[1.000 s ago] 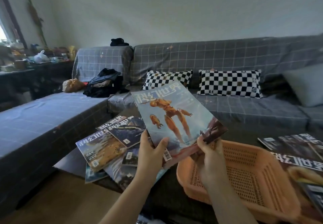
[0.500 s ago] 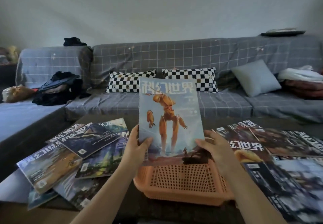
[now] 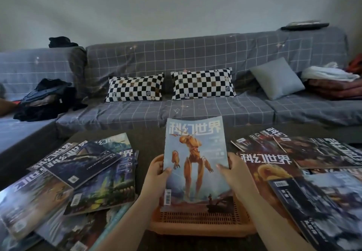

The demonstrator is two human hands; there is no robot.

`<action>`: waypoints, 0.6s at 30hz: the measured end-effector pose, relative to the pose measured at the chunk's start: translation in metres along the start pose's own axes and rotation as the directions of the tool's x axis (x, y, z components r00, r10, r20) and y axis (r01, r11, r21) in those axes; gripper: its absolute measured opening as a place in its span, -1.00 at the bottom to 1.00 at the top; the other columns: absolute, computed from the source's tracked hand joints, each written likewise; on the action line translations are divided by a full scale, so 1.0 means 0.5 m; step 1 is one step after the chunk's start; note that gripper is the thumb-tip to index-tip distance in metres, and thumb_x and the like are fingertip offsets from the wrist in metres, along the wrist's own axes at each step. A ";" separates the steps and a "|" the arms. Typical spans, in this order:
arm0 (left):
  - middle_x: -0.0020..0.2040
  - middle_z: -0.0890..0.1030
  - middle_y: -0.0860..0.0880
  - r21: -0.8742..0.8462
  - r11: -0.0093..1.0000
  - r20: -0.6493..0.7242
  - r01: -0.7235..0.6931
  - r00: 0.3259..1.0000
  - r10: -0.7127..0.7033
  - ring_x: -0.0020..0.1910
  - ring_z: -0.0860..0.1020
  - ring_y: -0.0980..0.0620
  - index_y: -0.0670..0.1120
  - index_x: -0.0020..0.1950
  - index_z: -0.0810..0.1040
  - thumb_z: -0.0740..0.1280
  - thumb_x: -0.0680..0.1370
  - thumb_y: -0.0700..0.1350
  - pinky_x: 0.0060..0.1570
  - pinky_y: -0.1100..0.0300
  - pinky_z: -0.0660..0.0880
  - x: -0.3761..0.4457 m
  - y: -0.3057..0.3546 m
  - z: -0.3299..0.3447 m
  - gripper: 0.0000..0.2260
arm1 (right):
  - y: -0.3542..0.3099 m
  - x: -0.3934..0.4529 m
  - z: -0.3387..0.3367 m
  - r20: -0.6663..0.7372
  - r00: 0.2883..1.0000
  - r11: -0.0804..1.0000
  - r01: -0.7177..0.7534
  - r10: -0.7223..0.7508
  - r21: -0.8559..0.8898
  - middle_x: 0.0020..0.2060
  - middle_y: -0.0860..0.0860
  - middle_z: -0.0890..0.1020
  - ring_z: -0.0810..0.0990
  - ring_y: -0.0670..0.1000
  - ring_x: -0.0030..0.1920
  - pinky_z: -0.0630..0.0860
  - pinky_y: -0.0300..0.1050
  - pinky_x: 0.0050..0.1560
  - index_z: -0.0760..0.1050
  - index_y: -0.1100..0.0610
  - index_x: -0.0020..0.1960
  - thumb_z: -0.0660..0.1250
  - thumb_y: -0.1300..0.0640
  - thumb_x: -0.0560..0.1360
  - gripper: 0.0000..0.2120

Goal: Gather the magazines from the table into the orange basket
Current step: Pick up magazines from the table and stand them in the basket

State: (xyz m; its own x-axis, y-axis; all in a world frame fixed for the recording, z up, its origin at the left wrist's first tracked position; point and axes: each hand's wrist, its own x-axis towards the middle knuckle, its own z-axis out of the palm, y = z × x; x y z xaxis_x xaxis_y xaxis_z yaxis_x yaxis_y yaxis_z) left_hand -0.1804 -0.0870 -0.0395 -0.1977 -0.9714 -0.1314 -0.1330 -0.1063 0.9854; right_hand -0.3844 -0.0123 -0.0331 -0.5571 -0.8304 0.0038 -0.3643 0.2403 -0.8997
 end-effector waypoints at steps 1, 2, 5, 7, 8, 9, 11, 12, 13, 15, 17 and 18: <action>0.10 0.62 -0.05 0.026 0.998 0.013 0.051 0.999 -0.052 0.00 0.63 -0.03 -0.02 0.05 0.58 0.29 0.58 -0.20 -0.02 0.06 0.60 0.006 -0.005 -0.001 -0.88 | 0.007 0.003 0.005 -0.001 1.000 1.000 -0.020 0.020 -0.014 0.18 0.02 0.55 0.53 -0.09 -0.04 0.46 -0.30 -0.26 0.39 0.07 0.30 0.31 0.10 0.52 -0.63; 0.13 0.61 -0.07 0.086 0.991 0.027 0.103 0.994 -0.105 0.04 0.61 -0.06 -0.04 0.08 0.57 0.30 0.58 -0.18 0.08 -0.03 0.57 0.011 -0.009 0.000 -0.88 | 0.013 0.005 0.009 0.004 0.999 0.999 -0.044 0.045 -0.027 0.20 0.02 0.54 0.52 -0.09 -0.03 0.44 -0.30 -0.24 0.37 0.08 0.32 0.29 0.11 0.53 -0.63; 0.14 0.59 -0.09 0.318 0.923 0.041 0.217 0.969 -0.243 0.11 0.56 -0.11 -0.09 0.21 0.49 0.28 0.58 -0.10 0.21 -0.14 0.48 0.016 -0.015 0.002 -0.79 | 0.028 0.008 0.018 0.037 0.989 0.983 -0.139 0.144 -0.119 0.25 0.06 0.51 0.54 -0.06 -0.04 0.41 -0.28 -0.27 0.31 0.11 0.36 0.25 0.10 0.56 -0.60; 0.14 0.58 -0.11 0.367 0.897 0.059 0.247 0.956 -0.288 0.11 0.56 -0.12 -0.12 0.23 0.47 0.27 0.59 -0.10 0.22 -0.13 0.47 0.015 -0.019 0.003 -0.76 | 0.037 0.008 0.021 0.042 0.981 0.968 -0.178 0.188 -0.177 0.27 0.08 0.49 0.52 -0.10 -0.15 0.27 -0.34 -0.40 0.26 0.15 0.39 0.23 0.10 0.57 -0.57; 0.15 0.58 -0.11 0.377 0.893 0.074 0.246 0.953 -0.294 0.12 0.56 -0.12 -0.13 0.25 0.47 0.27 0.59 -0.11 0.23 -0.12 0.46 0.016 -0.022 0.003 -0.75 | 0.042 0.009 0.020 0.040 0.979 0.964 -0.190 0.201 -0.188 0.27 0.08 0.49 0.47 -0.14 -0.25 0.25 -0.34 -0.43 0.25 0.16 0.40 0.23 0.10 0.57 -0.57; 0.16 0.58 -0.10 0.394 0.888 0.087 0.238 0.952 -0.294 0.13 0.55 -0.11 -0.12 0.27 0.46 0.27 0.59 -0.11 0.24 -0.10 0.46 0.016 -0.024 0.004 -0.74 | 0.047 0.010 0.020 0.038 0.977 0.959 -0.197 0.209 -0.206 0.25 0.08 0.50 0.40 -0.17 -0.33 0.24 -0.34 -0.44 0.25 0.17 0.39 0.22 0.10 0.57 -0.58; 0.15 0.58 -0.07 0.441 0.871 0.099 0.219 0.952 -0.289 0.10 0.55 -0.06 -0.10 0.24 0.49 0.27 0.60 -0.11 0.20 -0.02 0.46 0.018 -0.027 0.005 -0.77 | 0.057 0.012 0.017 0.038 0.974 0.949 -0.206 0.221 -0.240 0.20 0.09 0.53 0.36 -0.17 -0.35 0.28 -0.32 -0.42 0.32 0.19 0.32 0.23 0.09 0.57 -0.63; 0.13 0.59 -0.05 0.463 0.862 0.100 0.207 0.954 -0.283 0.07 0.56 -0.03 -0.08 0.21 0.51 0.27 0.60 -0.11 0.15 0.04 0.47 0.019 -0.026 0.007 -0.80 | 0.062 0.014 0.016 0.043 0.974 0.945 -0.204 0.222 -0.257 0.17 0.10 0.55 0.39 -0.15 -0.34 0.31 -0.30 -0.40 0.36 0.20 0.27 0.23 0.08 0.56 -0.67; 0.10 0.60 -0.03 0.487 0.852 0.100 0.194 0.956 -0.274 0.04 0.56 0.00 -0.07 0.18 0.52 0.27 0.60 -0.10 0.10 0.07 0.48 0.020 -0.027 0.008 -0.82 | 0.064 0.014 0.016 0.048 0.974 0.941 -0.201 0.222 -0.273 0.15 0.10 0.57 0.41 -0.14 -0.32 0.32 -0.29 -0.38 0.39 0.20 0.23 0.24 0.08 0.56 -0.70; 0.04 0.61 0.00 0.545 0.822 0.090 0.164 0.964 -0.252 -0.02 0.57 0.04 -0.06 0.16 0.55 0.28 0.59 -0.09 0.01 0.13 0.48 0.023 -0.028 0.009 -0.83 | 0.063 0.012 0.015 0.061 0.972 0.932 -0.197 0.225 -0.303 0.13 0.10 0.57 0.42 -0.13 -0.29 0.30 -0.30 -0.39 0.40 0.21 0.21 0.24 0.07 0.56 -0.71; 0.00 0.61 0.01 0.596 0.790 0.079 0.145 0.968 -0.237 -0.07 0.57 0.07 -0.05 0.16 0.55 0.28 0.59 -0.06 -0.09 0.18 0.46 0.022 -0.030 0.008 -0.82 | 0.061 0.009 0.016 0.070 0.971 0.925 -0.194 0.228 -0.326 0.14 0.11 0.56 0.42 -0.09 -0.19 0.29 -0.30 -0.37 0.41 0.21 0.20 0.24 0.06 0.56 -0.71; -0.01 0.61 0.02 0.609 0.780 0.075 0.142 0.969 -0.234 -0.08 0.56 0.08 -0.05 0.16 0.54 0.28 0.59 -0.06 -0.12 0.19 0.44 0.021 -0.031 0.008 -0.82 | 0.059 0.007 0.017 0.074 0.969 0.923 -0.198 0.235 -0.330 0.15 0.11 0.56 0.45 -0.06 -0.14 0.31 -0.29 -0.33 0.41 0.20 0.19 0.24 0.06 0.56 -0.72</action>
State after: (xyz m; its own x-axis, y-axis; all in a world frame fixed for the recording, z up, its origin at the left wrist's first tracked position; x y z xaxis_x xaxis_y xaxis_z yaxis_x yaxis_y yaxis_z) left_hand -0.1843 -0.0947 -0.0566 -0.2332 -0.9007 -0.3665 -0.7236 -0.0911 0.6842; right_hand -0.3910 -0.0125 -0.0632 -0.5702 -0.7857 -0.2399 -0.4721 0.5524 -0.6871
